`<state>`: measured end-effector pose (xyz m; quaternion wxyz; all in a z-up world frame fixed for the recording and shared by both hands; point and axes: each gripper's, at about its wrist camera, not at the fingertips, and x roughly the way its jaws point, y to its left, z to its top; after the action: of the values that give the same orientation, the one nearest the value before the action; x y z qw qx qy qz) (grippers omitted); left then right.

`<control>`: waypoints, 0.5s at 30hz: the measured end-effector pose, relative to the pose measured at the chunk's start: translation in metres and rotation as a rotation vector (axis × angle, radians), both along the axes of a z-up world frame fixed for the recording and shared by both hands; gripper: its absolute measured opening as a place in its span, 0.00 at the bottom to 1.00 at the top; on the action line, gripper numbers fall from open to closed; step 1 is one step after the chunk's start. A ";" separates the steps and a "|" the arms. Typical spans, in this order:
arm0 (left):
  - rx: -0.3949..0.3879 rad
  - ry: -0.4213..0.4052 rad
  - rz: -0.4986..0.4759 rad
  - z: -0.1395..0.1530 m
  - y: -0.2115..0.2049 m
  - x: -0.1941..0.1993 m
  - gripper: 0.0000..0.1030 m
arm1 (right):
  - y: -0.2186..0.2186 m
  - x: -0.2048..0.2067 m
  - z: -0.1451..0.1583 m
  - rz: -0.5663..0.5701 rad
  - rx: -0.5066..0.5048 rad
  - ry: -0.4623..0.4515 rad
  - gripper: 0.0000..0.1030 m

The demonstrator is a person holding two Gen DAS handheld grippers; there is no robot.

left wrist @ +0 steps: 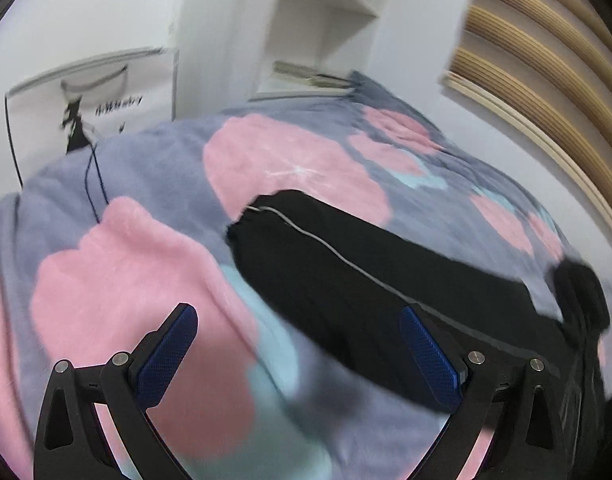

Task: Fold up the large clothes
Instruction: 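Grasp the cuff of the jacket sleeve with the left gripper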

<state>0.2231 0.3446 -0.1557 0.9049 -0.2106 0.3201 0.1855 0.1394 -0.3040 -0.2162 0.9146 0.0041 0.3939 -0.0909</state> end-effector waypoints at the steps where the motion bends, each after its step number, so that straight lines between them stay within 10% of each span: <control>1: -0.016 0.000 0.008 -0.004 0.006 0.006 0.98 | 0.000 0.001 -0.001 0.000 0.002 0.002 1.00; 10: -0.086 0.102 0.053 -0.060 0.037 0.060 0.96 | 0.000 0.004 -0.006 0.003 0.015 0.020 1.00; 15: -0.004 0.061 0.003 -0.050 0.022 0.060 0.36 | -0.002 0.005 -0.007 0.004 0.024 0.025 1.00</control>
<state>0.2831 0.3667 -0.2061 0.8940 -0.2071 0.3475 0.1926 0.1441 -0.3056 -0.2237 0.9096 0.0134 0.4065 -0.0845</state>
